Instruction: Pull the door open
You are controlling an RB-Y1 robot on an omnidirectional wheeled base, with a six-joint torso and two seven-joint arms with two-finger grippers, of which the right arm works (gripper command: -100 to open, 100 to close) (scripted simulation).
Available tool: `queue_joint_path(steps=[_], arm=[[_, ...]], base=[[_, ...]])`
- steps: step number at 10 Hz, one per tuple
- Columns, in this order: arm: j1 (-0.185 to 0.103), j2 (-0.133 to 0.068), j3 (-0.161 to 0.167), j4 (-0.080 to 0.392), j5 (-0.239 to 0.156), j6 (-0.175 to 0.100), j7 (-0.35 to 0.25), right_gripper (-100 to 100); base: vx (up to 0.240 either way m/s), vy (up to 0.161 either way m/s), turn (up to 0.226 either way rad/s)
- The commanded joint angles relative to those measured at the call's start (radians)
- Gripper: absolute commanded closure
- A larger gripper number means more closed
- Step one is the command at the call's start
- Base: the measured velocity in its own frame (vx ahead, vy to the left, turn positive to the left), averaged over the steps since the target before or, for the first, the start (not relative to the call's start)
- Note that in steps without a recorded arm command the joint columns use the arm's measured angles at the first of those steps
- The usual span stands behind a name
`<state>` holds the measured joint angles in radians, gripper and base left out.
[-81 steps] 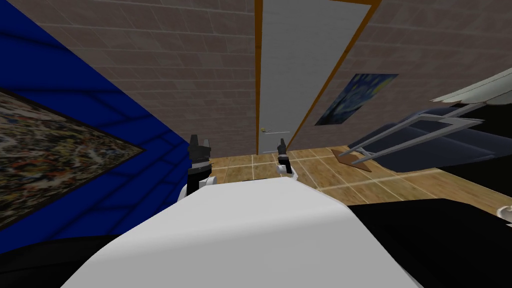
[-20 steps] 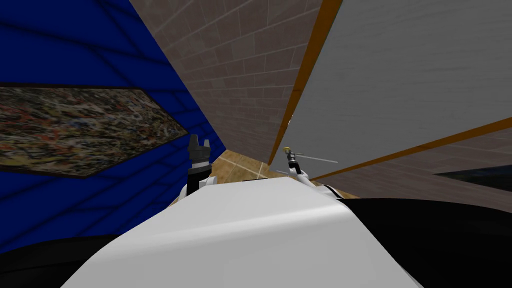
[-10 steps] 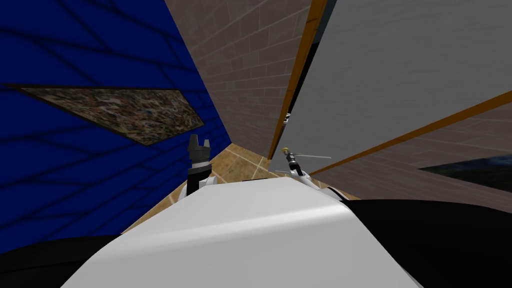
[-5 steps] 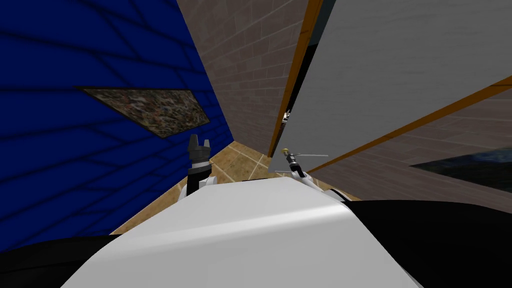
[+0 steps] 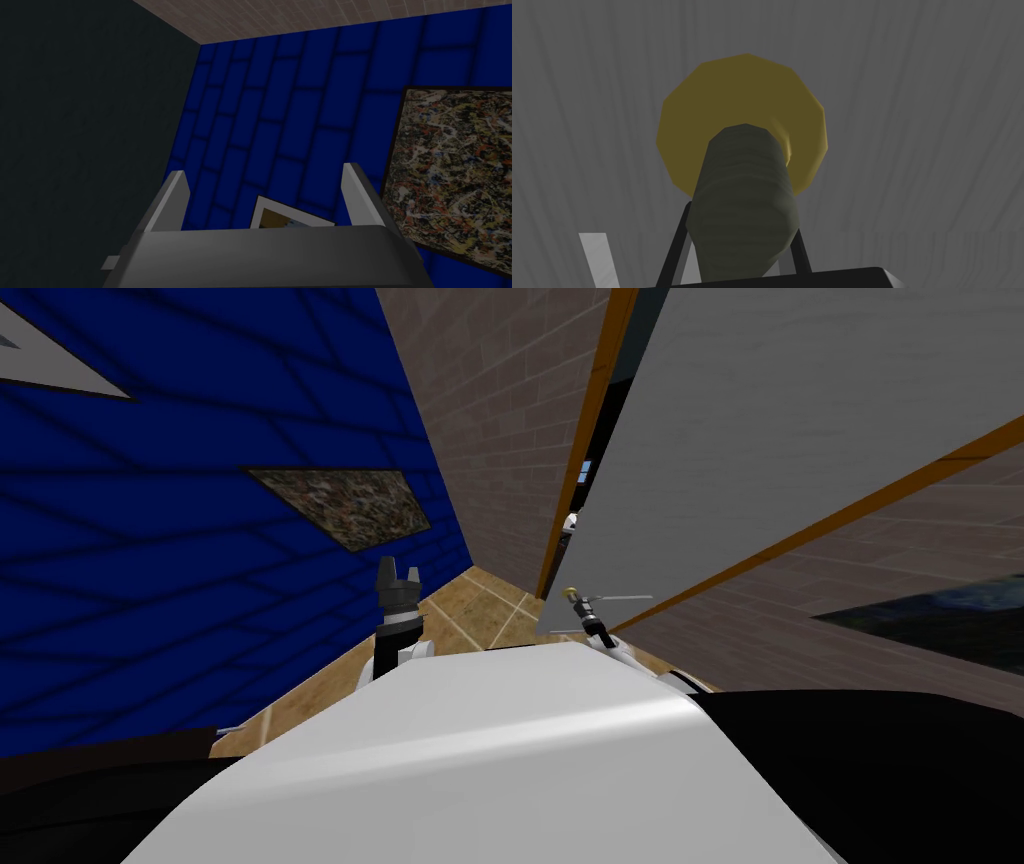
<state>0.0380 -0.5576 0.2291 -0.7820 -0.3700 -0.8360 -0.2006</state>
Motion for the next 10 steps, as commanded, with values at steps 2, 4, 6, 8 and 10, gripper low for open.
queue_joint_path(steps=[2, 4, 6, 8, 10], arm=[[0.008, -0.008, 0.009, -0.008, 0.001, -0.007, -0.008, 100], [0.034, -0.029, 0.033, -0.011, -0.003, -0.042, -0.025, 100], [0.056, -0.050, 0.053, -0.013, -0.008, -0.076, -0.039, 100], [0.074, -0.068, 0.069, -0.015, -0.011, -0.103, -0.051, 100], [0.095, -0.089, 0.088, -0.017, -0.016, -0.135, -0.065, 100]], base=[[-0.143, -0.046, 0.049], [-0.156, -0.042, 0.150], [-0.184, -0.079, 0.116], [-0.161, -0.051, 0.136], [-0.204, -0.078, 0.142]])
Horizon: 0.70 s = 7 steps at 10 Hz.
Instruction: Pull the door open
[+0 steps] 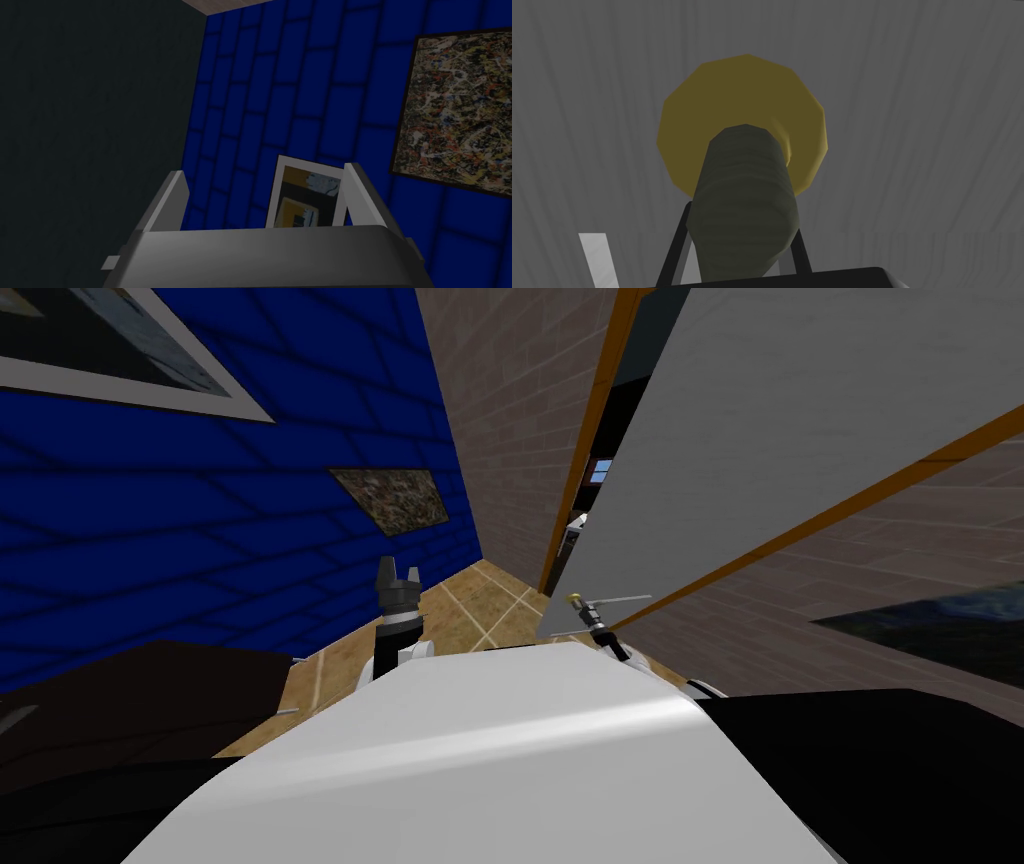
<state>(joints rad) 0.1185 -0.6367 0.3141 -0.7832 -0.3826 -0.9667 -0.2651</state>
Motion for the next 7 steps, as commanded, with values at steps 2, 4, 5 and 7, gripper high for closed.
queue_joint_path(steps=[2, 4, 5, 7], arm=[[0.032, -0.027, 0.019, -0.017, -0.007, -0.031, -0.012, 100], [0.032, -0.025, 0.029, -0.003, -0.007, -0.045, -0.017, 100], [0.033, -0.027, 0.031, -0.001, -0.008, -0.050, -0.018, 100], [0.042, -0.038, 0.044, 0.008, -0.013, -0.075, -0.025, 100]], base=[[-0.180, -0.067, 0.110], [-0.110, -0.031, 0.098], [-0.176, -0.087, 0.156], [-0.181, -0.064, 0.136]])
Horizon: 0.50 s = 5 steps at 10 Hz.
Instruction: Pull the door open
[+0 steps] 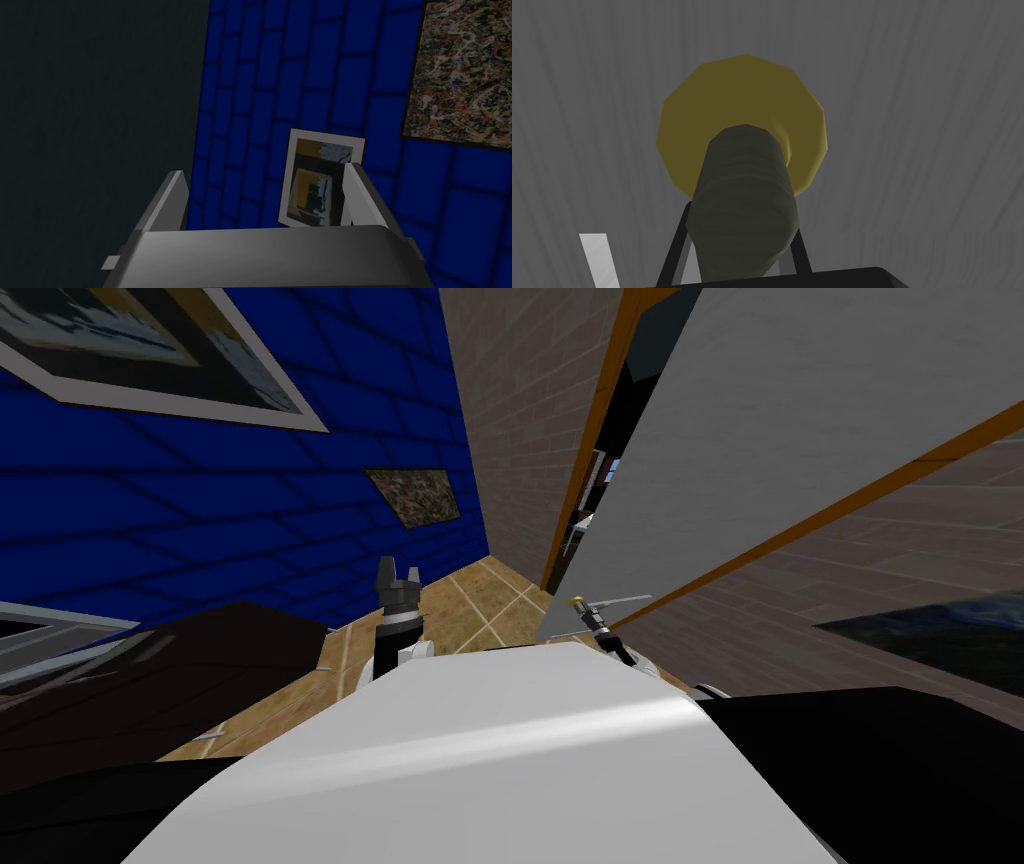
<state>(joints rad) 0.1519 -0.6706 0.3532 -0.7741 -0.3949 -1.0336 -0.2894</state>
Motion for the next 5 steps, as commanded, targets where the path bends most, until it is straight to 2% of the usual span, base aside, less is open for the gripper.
queue_joint_path(steps=[1, 2, 5], arm=[[0.013, -0.011, 0.012, 0.003, -0.004, -0.022, -0.005, 100], [0.018, -0.017, 0.019, 0.009, -0.007, -0.036, -0.009, 100], [0.031, -0.034, 0.038, 0.023, -0.015, -0.076, -0.020, 100]], base=[[-0.191, -0.067, 0.168], [-0.176, -0.124, 0.158], [-0.220, -0.074, 0.171]])
